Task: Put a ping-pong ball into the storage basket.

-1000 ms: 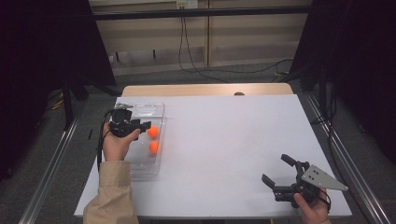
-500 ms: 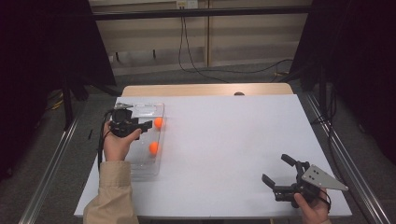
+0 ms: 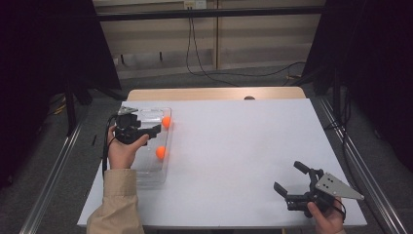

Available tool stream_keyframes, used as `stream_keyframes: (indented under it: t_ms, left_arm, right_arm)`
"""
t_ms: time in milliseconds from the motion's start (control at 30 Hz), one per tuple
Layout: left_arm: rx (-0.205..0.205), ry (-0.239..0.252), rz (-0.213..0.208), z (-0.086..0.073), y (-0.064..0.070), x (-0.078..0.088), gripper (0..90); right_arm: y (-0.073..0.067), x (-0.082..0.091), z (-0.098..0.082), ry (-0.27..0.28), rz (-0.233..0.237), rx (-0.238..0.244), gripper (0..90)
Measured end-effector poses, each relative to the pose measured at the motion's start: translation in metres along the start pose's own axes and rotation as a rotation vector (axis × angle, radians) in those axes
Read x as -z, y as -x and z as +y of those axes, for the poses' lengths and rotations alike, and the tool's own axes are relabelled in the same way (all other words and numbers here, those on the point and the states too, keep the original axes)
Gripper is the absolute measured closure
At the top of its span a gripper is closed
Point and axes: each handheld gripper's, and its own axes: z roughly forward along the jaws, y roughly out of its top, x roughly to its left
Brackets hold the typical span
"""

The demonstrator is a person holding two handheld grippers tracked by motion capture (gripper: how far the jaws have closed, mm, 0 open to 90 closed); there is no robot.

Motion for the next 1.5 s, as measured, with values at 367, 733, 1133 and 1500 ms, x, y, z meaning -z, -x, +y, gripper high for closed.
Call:
stream_keyframes:
  t_ms: [367, 733, 1133, 1500]
  left_arm:
    - [-0.027, 0.050, -0.013, -0.007, 0.013, 0.008, 10.0]
    - [-0.025, 0.116, -0.014, -0.017, 0.019, 0.022, 6.4]
    - [-0.036, 0.155, -0.004, -0.027, 0.025, 0.031, 5.8]
    - [-0.028, 0.173, -0.001, -0.038, 0.027, 0.037, 5.4]
  right_arm:
    - [0.000, 0.001, 0.000, 0.003, -0.002, -0.003, 0.3]
    - [0.000, 0.000, 0.001, 0.005, 0.002, -0.002, 0.3]
    - [0.000, 0.000, 0.001, 0.006, 0.004, -0.003, 0.3]
    - [-0.001, 0.001, 0.001, 0.009, 0.005, -0.005, 0.3]
